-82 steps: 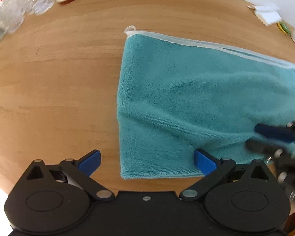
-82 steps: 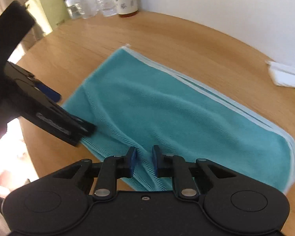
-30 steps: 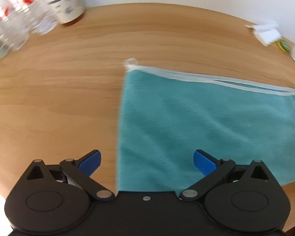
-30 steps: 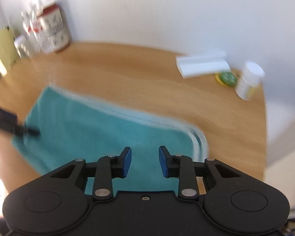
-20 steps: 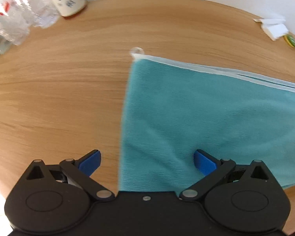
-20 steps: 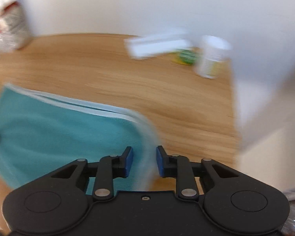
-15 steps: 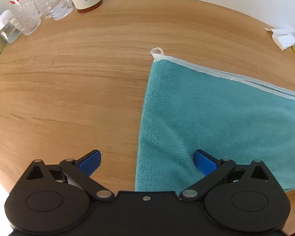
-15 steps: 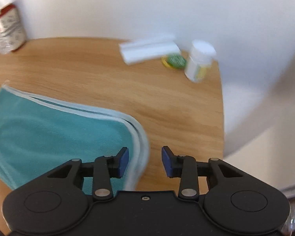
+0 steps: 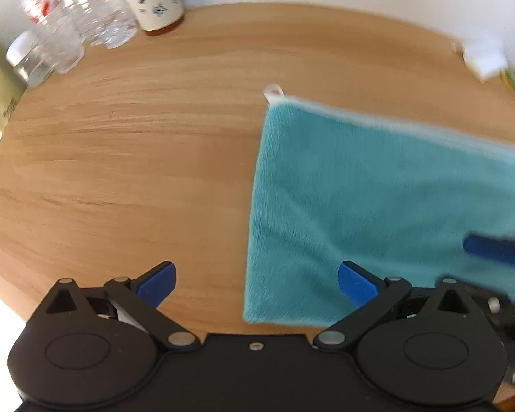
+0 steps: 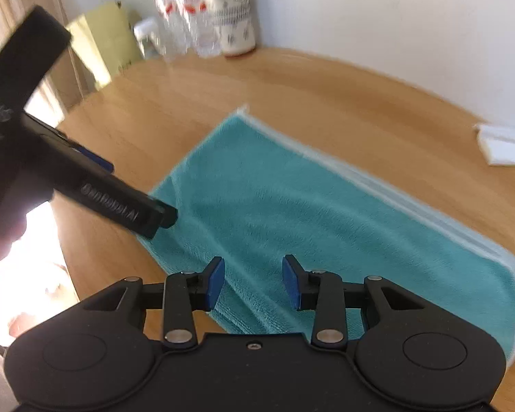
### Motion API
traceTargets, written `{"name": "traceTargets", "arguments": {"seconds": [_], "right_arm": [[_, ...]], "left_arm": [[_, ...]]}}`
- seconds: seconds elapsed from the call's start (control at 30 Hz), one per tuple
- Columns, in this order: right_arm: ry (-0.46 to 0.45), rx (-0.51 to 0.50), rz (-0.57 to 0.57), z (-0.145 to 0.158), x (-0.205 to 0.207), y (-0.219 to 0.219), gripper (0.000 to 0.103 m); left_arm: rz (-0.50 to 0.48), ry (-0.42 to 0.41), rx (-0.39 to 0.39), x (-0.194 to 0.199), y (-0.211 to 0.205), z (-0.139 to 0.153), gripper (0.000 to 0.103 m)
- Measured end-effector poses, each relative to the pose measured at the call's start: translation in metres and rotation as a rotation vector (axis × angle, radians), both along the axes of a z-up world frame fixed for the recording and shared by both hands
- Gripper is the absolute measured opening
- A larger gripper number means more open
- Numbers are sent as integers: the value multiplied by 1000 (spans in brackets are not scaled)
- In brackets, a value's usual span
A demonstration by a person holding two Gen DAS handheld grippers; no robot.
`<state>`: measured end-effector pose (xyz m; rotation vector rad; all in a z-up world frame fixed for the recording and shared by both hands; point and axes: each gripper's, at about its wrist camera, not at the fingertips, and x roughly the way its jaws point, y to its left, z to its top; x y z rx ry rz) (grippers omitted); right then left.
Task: Fold towel
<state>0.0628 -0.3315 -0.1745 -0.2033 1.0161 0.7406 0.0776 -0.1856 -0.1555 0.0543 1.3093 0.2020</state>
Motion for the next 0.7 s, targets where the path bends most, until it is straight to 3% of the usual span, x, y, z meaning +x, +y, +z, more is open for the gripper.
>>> {"name": "traceTargets", "arguments": {"seconds": [0.13, 0.3, 0.47, 0.6, 0.7], "right_arm": [[-72, -111, -31, -1, -6, -10, 39], [-59, -212, -170, 4, -3, -49, 40], [-19, -234, -292, 6, -7, -87, 40], [-17, -274, -369, 17, -13, -115, 40], [-60, -243, -450, 34, -17, -130, 41]], "left_arm": [[7, 24, -3, -5, 4, -11, 103], [-55, 33, 41, -5, -1, -10, 103], [-15, 52, 0, -6, 12, -12, 103], [-18, 57, 16, -7, 8, -9, 103], [21, 54, -52, -10, 8, 1, 103]]}}
